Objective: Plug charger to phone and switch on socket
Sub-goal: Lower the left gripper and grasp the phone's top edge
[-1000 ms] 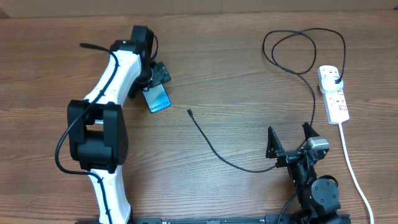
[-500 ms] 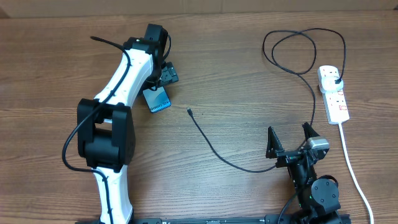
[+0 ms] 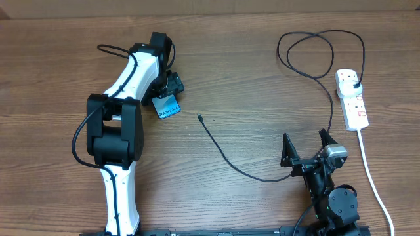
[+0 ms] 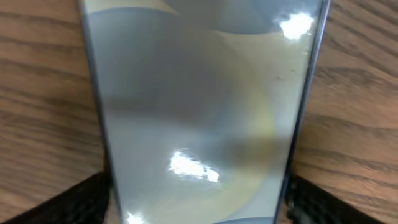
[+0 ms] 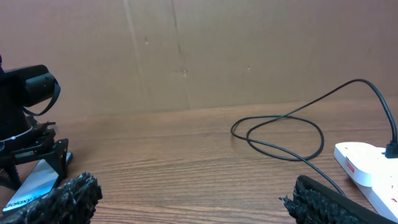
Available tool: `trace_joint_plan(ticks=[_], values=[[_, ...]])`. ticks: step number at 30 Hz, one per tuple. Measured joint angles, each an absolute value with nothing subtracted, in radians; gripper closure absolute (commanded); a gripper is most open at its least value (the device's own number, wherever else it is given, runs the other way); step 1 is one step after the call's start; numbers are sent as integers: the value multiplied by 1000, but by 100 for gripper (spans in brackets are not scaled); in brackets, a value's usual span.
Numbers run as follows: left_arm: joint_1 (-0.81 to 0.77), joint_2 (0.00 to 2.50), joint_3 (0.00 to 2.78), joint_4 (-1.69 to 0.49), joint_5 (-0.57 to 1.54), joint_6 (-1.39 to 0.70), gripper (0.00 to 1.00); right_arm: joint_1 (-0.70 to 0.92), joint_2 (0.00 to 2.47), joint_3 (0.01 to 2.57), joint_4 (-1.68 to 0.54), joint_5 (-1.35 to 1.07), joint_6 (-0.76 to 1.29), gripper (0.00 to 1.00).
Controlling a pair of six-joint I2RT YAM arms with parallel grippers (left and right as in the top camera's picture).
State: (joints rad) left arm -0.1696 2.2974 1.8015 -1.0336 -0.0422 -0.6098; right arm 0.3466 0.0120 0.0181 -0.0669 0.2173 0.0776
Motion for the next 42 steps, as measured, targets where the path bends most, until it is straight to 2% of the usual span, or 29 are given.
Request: trace_joint_plan(ticks=[2, 13, 21, 27, 42], values=[[-168, 2300, 1806, -1046, -25, -590, 22, 347, 12, 18, -67, 217, 77, 0], [-169, 2305, 1808, -1208, 32, -542, 18, 347, 12, 18, -68, 217, 78, 0], [-182, 2308, 1807, -1257, 38, -529, 4, 347, 12, 18, -67, 217, 78, 0], [-181, 2308, 1807, -1256, 39, -528, 0, 347, 12, 18, -67, 217, 78, 0], [-161, 2304, 1806, -1200, 41, -516, 0, 347, 12, 18, -68, 217, 78, 0]])
